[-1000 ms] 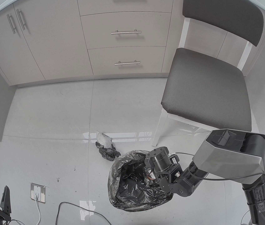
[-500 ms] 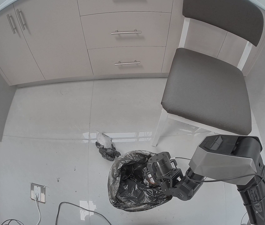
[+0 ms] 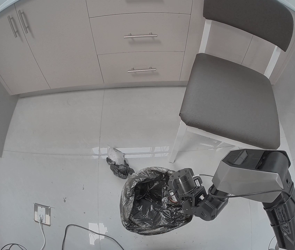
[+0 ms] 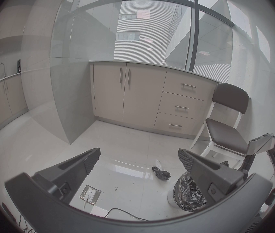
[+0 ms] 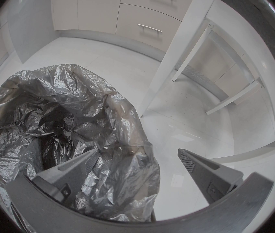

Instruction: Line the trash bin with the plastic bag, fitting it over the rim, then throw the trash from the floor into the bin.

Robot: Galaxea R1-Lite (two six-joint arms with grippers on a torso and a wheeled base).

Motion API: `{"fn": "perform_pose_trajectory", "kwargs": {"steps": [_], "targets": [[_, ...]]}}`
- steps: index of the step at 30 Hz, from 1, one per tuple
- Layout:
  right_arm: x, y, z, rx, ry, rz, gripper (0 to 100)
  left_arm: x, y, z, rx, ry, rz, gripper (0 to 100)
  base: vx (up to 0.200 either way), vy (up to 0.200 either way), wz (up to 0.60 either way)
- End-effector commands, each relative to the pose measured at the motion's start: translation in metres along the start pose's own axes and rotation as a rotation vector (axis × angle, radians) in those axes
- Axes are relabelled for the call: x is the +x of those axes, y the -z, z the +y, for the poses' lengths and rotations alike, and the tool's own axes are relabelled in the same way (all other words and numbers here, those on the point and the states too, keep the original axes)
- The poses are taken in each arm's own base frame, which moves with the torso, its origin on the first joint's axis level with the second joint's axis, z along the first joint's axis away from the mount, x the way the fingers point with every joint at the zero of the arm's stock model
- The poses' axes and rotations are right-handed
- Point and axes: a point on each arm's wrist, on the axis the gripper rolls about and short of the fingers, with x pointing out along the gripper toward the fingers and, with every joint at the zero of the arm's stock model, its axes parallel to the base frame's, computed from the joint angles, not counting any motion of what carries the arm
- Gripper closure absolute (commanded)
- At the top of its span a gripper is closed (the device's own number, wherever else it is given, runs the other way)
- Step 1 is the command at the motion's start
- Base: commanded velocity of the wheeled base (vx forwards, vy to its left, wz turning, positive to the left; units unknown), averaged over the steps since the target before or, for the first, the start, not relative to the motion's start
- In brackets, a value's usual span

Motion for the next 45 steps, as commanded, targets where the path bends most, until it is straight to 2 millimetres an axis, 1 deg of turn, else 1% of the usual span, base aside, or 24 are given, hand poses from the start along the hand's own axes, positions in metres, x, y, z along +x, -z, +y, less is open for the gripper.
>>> {"fn": "perform_pose_trajectory", "kwargs": {"steps": [1,6,8,12,15,17,21,22,23,25,26,29,32,33,35,39,45], "targets": [[-0.009,0.003,-0.007,-0.005,0.014,0.017,0,0.002,0.001,0.0,0.003,-0.003,0.013,0,0.0,0.0,0.0],[-0.014,0.007,-0.013,-0.005,0.023,0.034,0,0.002,0.001,0.0,0.004,-0.005,0.016,0,0.0,0.0,0.0],[-0.016,0.006,-0.014,-0.005,0.025,0.033,0,0.003,0.0,-0.001,0.005,-0.007,0.023,0,0.0,0.0,0.0],[-0.029,-0.002,-0.015,0.013,0.007,-0.011,0,0.005,0.0,-0.001,0.006,-0.011,0.033,0,0.0,0.0,0.0],[-0.058,-0.012,-0.001,0.013,-0.076,-0.098,0,0.005,0.0,-0.001,0.007,-0.01,0.038,0,0.0,0.0,0.0],[-0.072,-0.011,0.009,-0.012,-0.139,-0.117,0,0.006,0.0,-0.001,0.008,-0.009,0.041,0,0.0,0.0,0.0],[-0.087,0.001,0.027,-0.05,-0.203,-0.113,0,0.006,0.001,-0.001,0.009,-0.01,0.046,0,0.0,0.0,0.0],[-0.088,0.001,0.029,-0.05,-0.21,-0.113,0,0.006,0.001,-0.001,0.009,-0.01,0.046,0,0.0,0.0,0.0],[-0.093,0.004,0.037,-0.043,-0.258,-0.113,0,0.006,0.001,-0.001,0.009,-0.01,0.049,0,0.0,0.0,0.0],[-0.096,0.004,0.041,-0.034,-0.287,-0.114,0,0.006,0.001,-0.001,0.009,-0.01,0.047,0,0.0,0.0,0.0],[-0.098,0.007,0.047,-0.031,-0.33,-0.108,0,0.006,0.001,-0.001,0.009,-0.01,0.049,0,0.0,0.0,0.0],[-0.093,0.014,0.052,-0.039,-0.367,-0.091,0,0.007,0.002,-0.001,0.01,-0.009,0.05,0,0.0,0.0,0.0],[-0.089,0.016,0.056,-0.038,-0.381,-0.086,0,0.007,0.003,-0.001,0.01,-0.01,0.053,0,0.0,0.0,0.0],[-0.083,0.017,0.059,-0.033,-0.387,-0.08,0,0.007,0.003,-0.001,0.01,-0.01,0.053,0,0.0,0.0,0.0],[-0.073,0.015,0.064,-0.013,-0.409,-0.086,0,0.007,0.003,-0.001,0.011,-0.01,0.055,0,0.0,0.0,0.0],[-0.06,0.011,0.068,0.012,-0.43,-0.098,0,0.007,0.005,-0.001,0.011,-0.011,0.058,0,0.0,0.0,0.0],[-0.057,0.01,0.07,0.026,-0.454,-0.089,0,0.007,0.006,0.0,0.011,-0.011,0.058,0,0.0,0.0,0.0]]}}
